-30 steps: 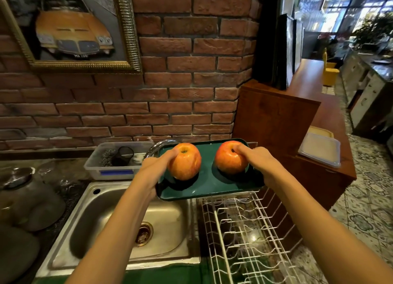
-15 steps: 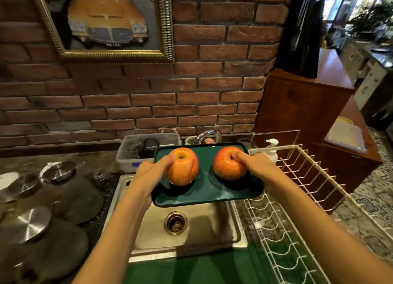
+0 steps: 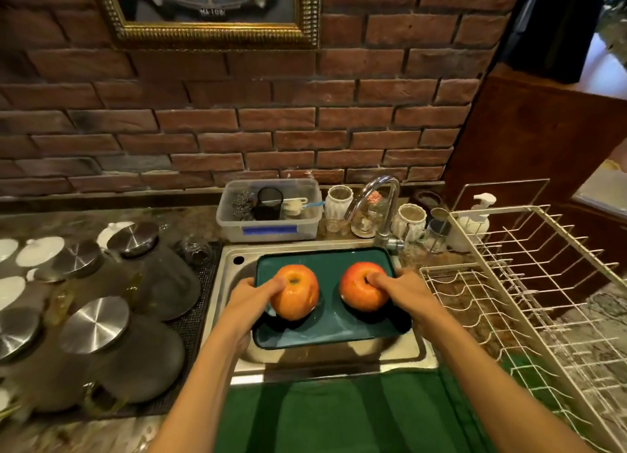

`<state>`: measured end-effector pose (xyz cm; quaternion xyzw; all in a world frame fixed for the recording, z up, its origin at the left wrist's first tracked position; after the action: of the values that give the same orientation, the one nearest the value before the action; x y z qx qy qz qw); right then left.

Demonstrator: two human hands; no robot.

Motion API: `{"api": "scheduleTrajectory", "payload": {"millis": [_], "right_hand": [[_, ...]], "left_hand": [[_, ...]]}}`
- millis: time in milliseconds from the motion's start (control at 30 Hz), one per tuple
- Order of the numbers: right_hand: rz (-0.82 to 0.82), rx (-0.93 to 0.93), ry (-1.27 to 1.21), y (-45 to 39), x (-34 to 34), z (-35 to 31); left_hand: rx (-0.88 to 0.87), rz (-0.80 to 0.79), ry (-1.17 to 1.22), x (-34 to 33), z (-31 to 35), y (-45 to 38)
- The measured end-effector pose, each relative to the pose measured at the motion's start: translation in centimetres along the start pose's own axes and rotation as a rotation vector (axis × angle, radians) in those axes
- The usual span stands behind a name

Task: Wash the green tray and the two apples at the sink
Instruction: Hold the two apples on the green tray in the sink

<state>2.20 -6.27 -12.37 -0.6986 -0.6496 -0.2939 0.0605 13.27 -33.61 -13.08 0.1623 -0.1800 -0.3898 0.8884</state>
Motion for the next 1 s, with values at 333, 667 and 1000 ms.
{"api": "scheduleTrajectory", "payload": {"millis": [333, 667, 1000], "right_hand": [[-0.093, -0.01, -0.032, -5.0, -7.3, 4.5], [-0.148, -0.148, 0.007, -10.5, -11.6, 10.2], [-0.188, -0.194, 0.014, -14.1, -14.3, 14.6]], "left_hand": [[0.081, -0.047, -0.041, -1.2, -5.3, -7.0], [0.228, -0.045, -0.099, -4.6, -10.9, -13.6], [0.318, -0.028, -0.189, -7.2, -15.3, -17.1]]}}
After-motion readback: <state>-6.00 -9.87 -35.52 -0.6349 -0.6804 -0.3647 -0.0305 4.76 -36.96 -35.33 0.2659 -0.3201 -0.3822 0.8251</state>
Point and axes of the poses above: each hand's wrist, its own y-axis away from the middle knuckle, its own x-axis out of the back of the hand, z = x × y, the point moved 3 cm from there along -y, towards the middle knuckle, and after that the axes turned 14 degrees about z, right-handed, at the moved point
